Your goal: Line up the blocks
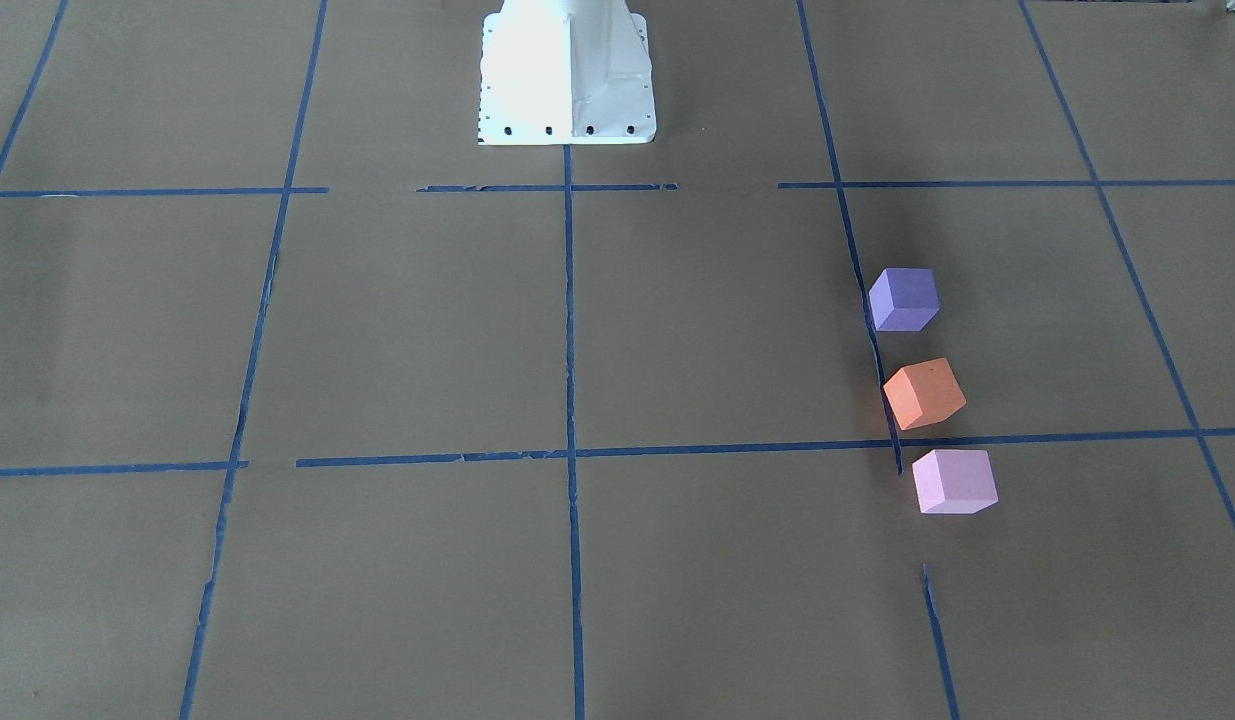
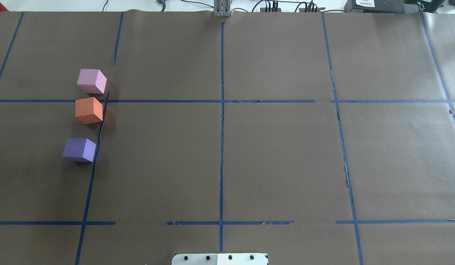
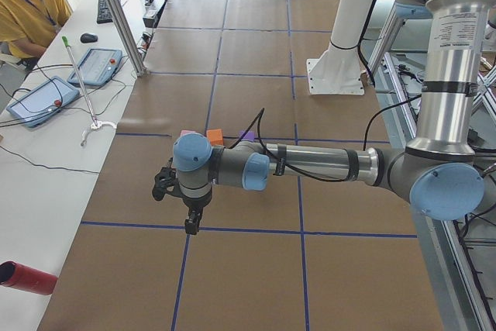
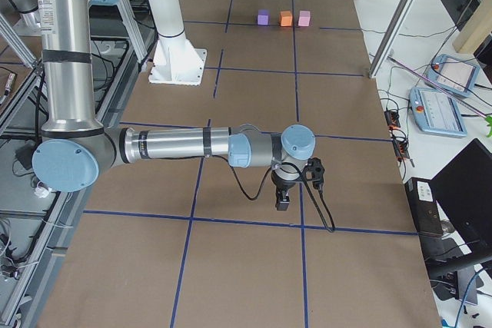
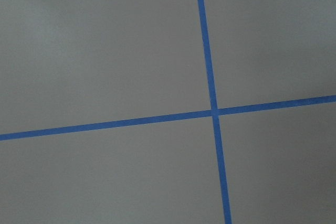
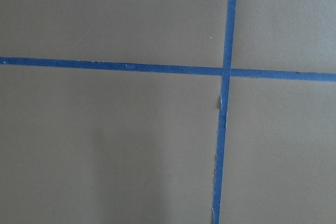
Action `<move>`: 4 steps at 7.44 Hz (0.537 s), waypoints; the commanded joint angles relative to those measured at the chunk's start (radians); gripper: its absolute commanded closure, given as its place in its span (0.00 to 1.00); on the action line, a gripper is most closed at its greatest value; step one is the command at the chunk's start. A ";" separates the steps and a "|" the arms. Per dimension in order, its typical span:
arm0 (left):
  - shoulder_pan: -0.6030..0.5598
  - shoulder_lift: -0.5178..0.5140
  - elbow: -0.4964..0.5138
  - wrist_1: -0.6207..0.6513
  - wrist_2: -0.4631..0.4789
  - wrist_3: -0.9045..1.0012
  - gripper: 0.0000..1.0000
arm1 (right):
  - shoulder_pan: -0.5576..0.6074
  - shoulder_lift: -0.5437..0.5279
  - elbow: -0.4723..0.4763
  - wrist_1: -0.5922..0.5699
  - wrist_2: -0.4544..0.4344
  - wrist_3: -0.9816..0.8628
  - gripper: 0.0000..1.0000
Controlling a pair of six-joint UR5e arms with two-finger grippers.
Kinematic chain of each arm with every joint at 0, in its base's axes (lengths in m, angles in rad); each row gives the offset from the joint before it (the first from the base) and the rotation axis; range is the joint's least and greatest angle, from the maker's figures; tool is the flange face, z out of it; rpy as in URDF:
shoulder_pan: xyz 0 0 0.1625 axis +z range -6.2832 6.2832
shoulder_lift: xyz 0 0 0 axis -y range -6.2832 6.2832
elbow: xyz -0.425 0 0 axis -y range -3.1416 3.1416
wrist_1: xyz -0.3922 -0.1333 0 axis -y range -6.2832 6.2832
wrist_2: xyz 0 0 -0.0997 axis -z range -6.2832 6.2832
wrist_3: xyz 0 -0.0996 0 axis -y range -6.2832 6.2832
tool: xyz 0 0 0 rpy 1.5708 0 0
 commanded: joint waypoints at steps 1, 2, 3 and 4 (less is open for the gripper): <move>0.001 0.002 -0.003 -0.005 -0.004 0.002 0.00 | 0.000 0.000 0.000 0.000 0.000 0.000 0.00; 0.001 0.004 -0.009 -0.005 -0.004 -0.004 0.00 | 0.000 0.000 0.000 0.000 0.000 0.000 0.00; 0.001 0.002 -0.018 -0.007 -0.003 -0.004 0.00 | 0.000 0.000 0.000 0.000 0.000 0.000 0.00; 0.001 0.002 -0.014 -0.008 -0.003 -0.004 0.00 | 0.000 0.000 0.000 0.000 0.000 0.000 0.00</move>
